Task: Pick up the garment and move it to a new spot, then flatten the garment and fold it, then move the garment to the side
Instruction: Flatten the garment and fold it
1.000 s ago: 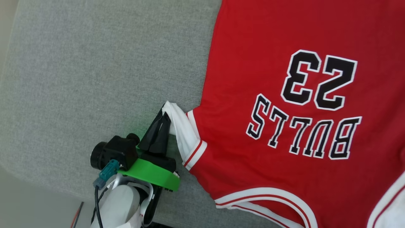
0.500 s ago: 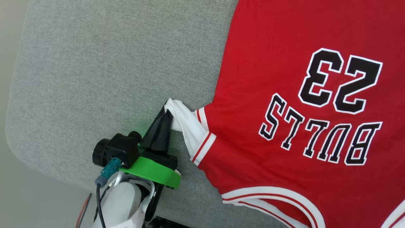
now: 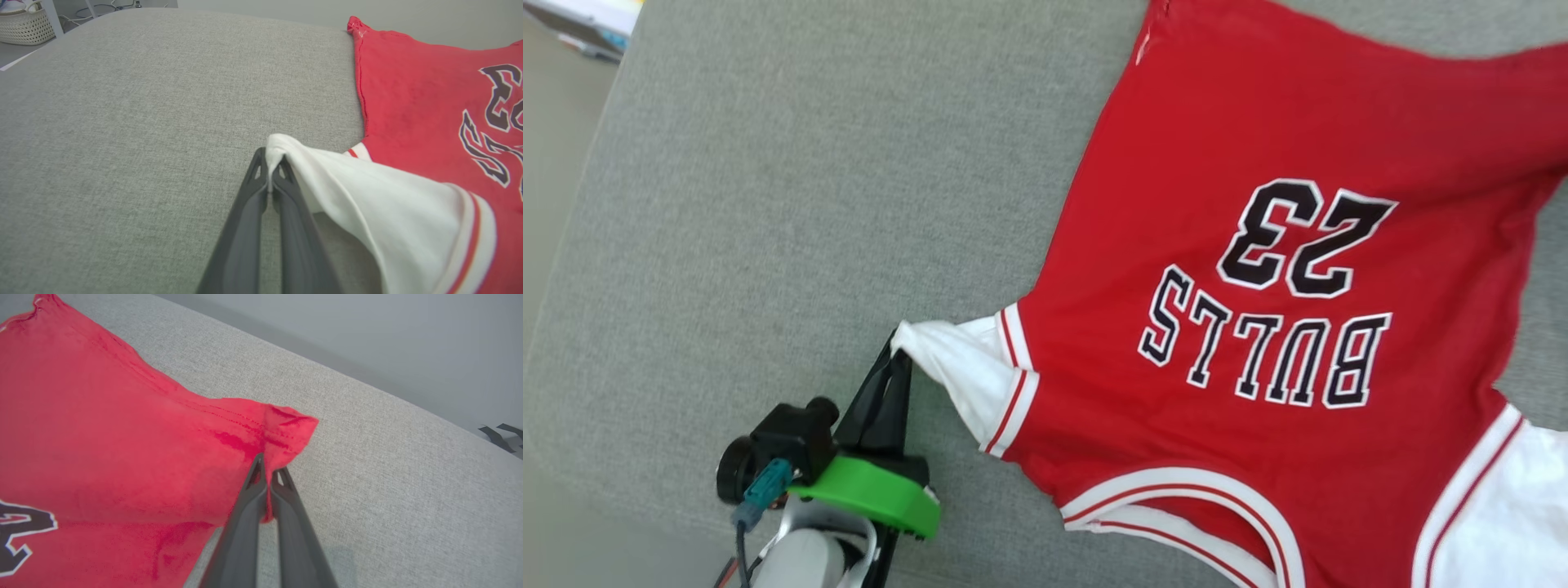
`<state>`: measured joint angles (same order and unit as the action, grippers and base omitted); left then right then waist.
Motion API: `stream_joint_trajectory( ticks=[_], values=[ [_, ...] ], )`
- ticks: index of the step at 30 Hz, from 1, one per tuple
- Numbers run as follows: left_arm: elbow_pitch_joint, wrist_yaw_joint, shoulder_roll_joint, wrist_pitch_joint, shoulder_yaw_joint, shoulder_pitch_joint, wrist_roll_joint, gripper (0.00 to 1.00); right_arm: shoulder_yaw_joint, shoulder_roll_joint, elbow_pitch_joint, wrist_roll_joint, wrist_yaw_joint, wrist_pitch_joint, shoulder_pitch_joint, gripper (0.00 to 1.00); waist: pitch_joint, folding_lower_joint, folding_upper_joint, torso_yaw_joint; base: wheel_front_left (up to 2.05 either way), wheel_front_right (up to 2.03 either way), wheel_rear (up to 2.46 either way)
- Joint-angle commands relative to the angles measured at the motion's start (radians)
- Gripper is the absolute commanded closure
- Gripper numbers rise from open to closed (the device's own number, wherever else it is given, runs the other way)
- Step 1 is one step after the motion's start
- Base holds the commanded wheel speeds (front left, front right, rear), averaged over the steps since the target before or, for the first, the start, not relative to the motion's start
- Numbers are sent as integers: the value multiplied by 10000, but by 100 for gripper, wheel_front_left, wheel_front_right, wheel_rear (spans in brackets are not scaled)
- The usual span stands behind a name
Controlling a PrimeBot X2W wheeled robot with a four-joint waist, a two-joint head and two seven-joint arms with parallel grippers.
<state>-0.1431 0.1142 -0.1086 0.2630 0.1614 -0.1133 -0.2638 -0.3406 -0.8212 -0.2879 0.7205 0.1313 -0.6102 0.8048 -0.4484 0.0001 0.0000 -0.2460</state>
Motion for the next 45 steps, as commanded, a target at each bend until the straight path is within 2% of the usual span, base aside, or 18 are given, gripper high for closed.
stream_joint_trajectory(
  ticks=[1, 9, 12, 20, 24, 29, 30, 31, 40, 45],
  values=[
    [-49, 23, -130, -12, -116, 213, -4, 100, 42, -151, 144, 184, -6, 234, -544, 100, 1064, -1, 0, 856, 0, 0, 0],
    [-308, -3, -310, -12, -439, 968, -89, 100, 706, -884, 1037, 644, -6, 905, -3880, 100, 2099, -1, 0, 1602, 0, 0, 0],
    [-387, -6, -365, -12, -537, 1150, -136, 100, 1177, -904, 1245, 835, -6, 1000, -5269, 100, 2303, -1, 0, 1809, 0, 0, 0],
    [-732, 17, -415, -12, -477, 1298, -184, 100, 1991, -45, 1373, 1048, -6, 761, -8688, 100, 2684, -1, 0, 1957, 0, 0, 0],
    [-869, 33, -465, -12, -426, 1261, -203, 100, 1990, 612, 1003, 1032, -6, 565, -9670, 100, 2816, -1, 0, 1950, 0, 0, 0],
    [-892, 35, -490, -12, -400, 1364, -197, 100, 1779, 1152, 731, 892, -6, 472, -10071, 100, 2901, -1, 0, 1994, 0, 0, 0],
    [-889, 26, -498, -12, -408, 1392, -202, 100, 1820, 1203, 762, 850, -6, 564, -10027, 55, 2921, -1, 0, 2016, 0, 0, 0],
    [-880, 13, -502, -12, -416, 1415, -207, 100, 1884, 1227, 829, 808, -6, 695, -9955, 0, 2934, -1, 0, 2034, 0, 0, 0],
    [-637, -135, -464, -33, -304, 1537, -175, 100, 3196, 1048, 2490, 610, -6, 1901, -8667, 0, 2965, -1, 0, 2090, 0, 0, 0],
    [-346, -204, -467, -93, -219, 1432, -145, 100, 3169, 985, 3669, 238, -6, 1961, -7389, 0, 2654, -1, 0, 2012, 0, 0, 0]
  ],
)
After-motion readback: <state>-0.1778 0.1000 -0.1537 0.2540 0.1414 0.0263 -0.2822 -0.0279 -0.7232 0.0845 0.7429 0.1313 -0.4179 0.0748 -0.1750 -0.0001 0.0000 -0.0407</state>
